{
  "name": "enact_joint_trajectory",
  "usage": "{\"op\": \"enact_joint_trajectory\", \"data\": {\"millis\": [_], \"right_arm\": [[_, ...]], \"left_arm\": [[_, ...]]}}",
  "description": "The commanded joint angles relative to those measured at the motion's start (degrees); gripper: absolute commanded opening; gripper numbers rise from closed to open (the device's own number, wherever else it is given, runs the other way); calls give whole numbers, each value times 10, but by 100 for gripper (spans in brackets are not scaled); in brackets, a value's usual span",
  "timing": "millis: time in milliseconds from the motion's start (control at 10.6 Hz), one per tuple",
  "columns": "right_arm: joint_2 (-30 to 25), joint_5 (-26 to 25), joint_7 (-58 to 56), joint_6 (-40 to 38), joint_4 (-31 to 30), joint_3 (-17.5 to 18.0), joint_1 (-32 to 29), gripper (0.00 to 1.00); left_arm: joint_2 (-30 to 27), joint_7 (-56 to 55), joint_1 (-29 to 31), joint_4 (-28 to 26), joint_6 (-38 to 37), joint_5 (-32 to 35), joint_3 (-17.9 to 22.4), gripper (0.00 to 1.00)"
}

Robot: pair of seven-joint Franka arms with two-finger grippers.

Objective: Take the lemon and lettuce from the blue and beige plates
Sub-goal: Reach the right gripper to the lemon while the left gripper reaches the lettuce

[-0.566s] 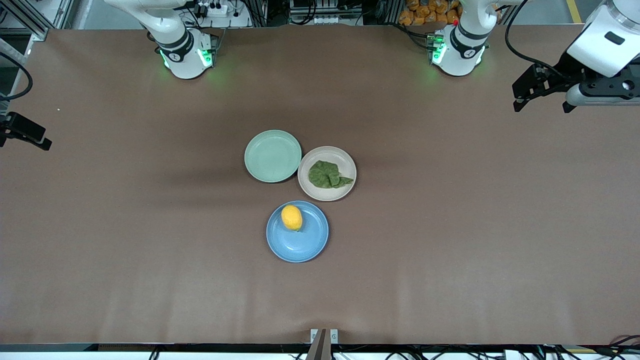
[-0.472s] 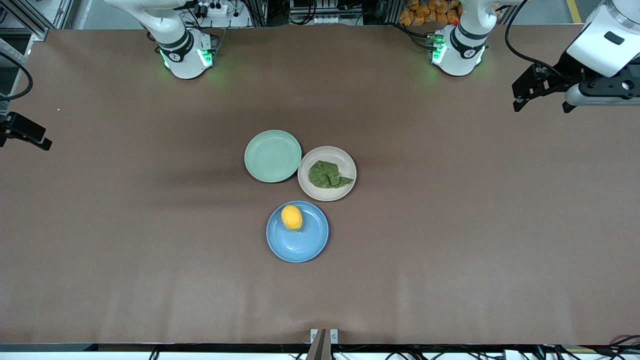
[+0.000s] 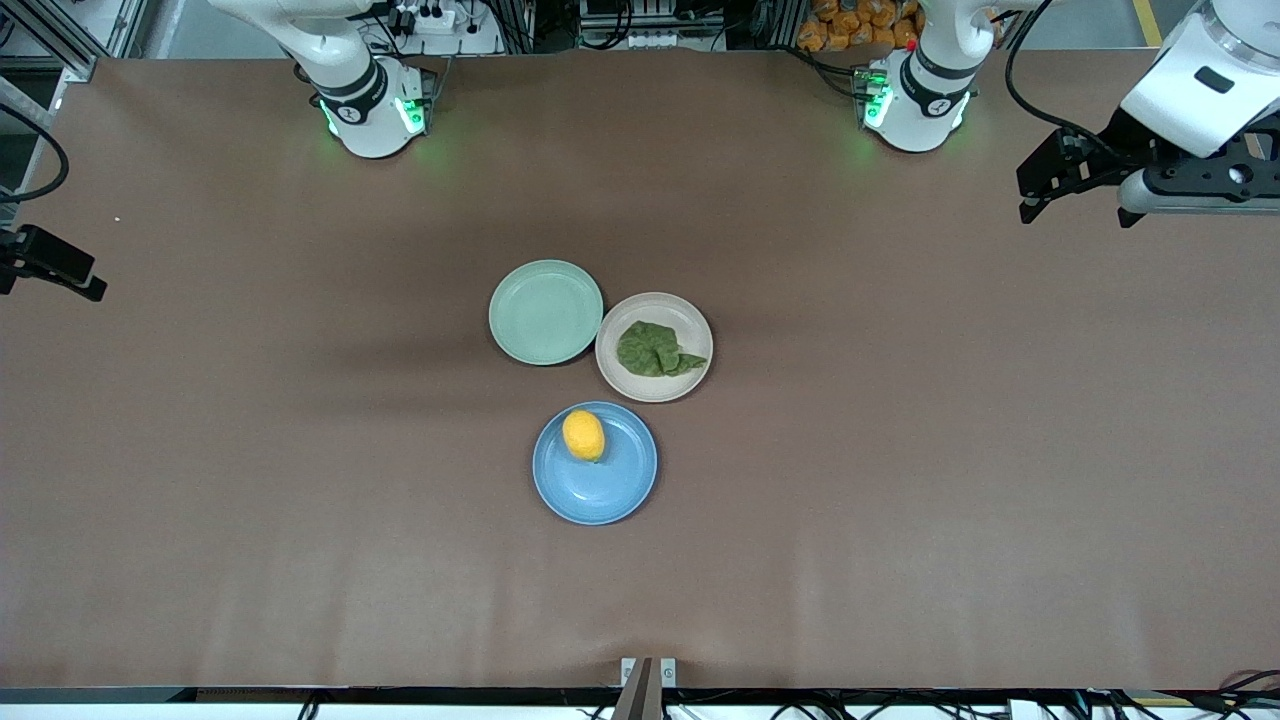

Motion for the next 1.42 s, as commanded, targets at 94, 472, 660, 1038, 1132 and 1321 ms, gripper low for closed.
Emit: {"op": "enact_joint_trajectory", "data": {"millis": [94, 472, 660, 1038, 1132, 1321], "right_arm": [[10, 3, 25, -1, -3, 18, 8, 100], [45, 6, 38, 9, -4, 56, 21, 100], [77, 6, 46, 48, -4, 91, 27, 100], [161, 6, 47, 160, -4, 124, 57, 100], [182, 6, 48, 186, -5, 132, 59, 100], [223, 6, 66, 244, -5, 143, 80, 100]], "left_arm": [[30, -34, 1, 7, -11, -12, -30, 100], [108, -124, -30, 8, 13, -27, -73, 100], [160, -181, -63, 8, 53, -26, -73, 100], [256, -284, -139, 12, 160, -19, -72, 100], [278, -302, -151, 13, 187, -19, -72, 100], [318, -355, -183, 13, 249, -19, -72, 100]]}}
